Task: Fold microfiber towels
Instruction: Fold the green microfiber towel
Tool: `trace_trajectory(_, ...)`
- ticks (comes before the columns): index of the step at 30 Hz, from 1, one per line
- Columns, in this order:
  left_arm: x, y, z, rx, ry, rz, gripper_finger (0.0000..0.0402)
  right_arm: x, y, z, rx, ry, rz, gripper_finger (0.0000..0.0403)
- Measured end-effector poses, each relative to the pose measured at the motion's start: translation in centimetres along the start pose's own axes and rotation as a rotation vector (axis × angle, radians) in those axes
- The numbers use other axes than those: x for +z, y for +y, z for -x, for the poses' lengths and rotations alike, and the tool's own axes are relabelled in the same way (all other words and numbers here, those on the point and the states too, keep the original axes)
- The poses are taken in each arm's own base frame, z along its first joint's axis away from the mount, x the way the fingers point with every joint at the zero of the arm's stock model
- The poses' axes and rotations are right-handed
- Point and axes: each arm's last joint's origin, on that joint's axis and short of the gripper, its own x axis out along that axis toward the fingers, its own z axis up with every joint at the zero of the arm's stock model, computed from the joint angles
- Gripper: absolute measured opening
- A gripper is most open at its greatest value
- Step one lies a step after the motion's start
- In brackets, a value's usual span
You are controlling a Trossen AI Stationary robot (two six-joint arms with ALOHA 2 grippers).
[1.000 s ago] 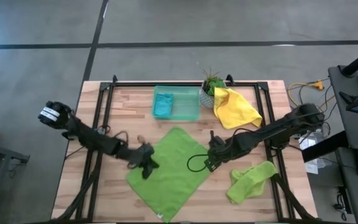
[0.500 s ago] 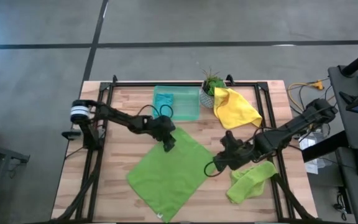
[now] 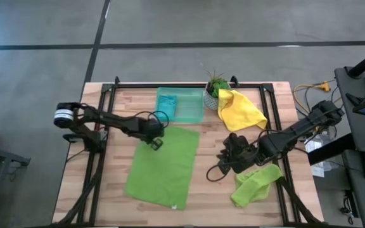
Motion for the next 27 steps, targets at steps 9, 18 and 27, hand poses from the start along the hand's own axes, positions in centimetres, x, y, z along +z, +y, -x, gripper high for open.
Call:
trace_trajectory(9,-3.1,1.1,4.4,0.118,0.048,-0.059,0.0000,1.6,-0.6,-1.0,-0.016,-0.049,0.076,0.0131)
trace_trajectory(18,-6.9,1.7,12.1,-0.291,-0.082,-0.322,0.0000,2.9,2.0,-0.7,0.248,-0.172,0.124,0.0130)
trace_trajectory(27,-16.8,-0.4,13.0,-0.499,0.085,-0.527,0.0000,2.2,1.5,-1.4,0.260,-0.158,0.075,0.0130)
